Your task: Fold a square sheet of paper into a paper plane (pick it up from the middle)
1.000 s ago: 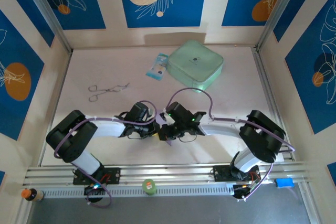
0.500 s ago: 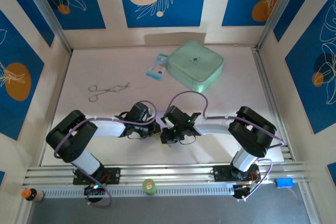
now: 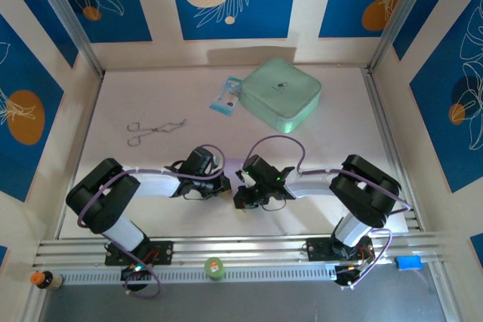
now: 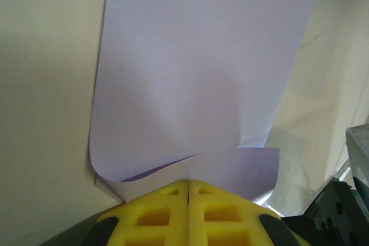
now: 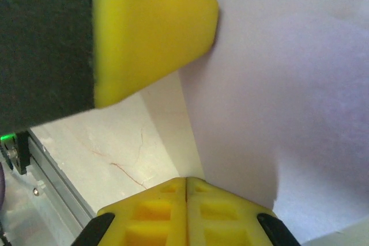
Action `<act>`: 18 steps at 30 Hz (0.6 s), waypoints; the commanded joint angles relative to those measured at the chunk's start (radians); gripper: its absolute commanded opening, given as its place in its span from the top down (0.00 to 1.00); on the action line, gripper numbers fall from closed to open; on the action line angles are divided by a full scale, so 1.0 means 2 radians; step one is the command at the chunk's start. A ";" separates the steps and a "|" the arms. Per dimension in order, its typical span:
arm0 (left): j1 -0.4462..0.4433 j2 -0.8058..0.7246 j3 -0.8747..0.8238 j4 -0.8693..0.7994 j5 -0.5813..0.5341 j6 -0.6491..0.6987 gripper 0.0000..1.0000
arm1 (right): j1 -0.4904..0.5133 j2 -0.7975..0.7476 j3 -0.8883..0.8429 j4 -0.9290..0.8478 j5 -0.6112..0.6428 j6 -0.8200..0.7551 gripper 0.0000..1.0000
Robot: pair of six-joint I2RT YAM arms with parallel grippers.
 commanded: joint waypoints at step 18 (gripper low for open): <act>-0.003 0.012 -0.007 -0.031 -0.021 0.012 1.00 | -0.006 -0.069 -0.111 0.045 -0.057 0.028 0.90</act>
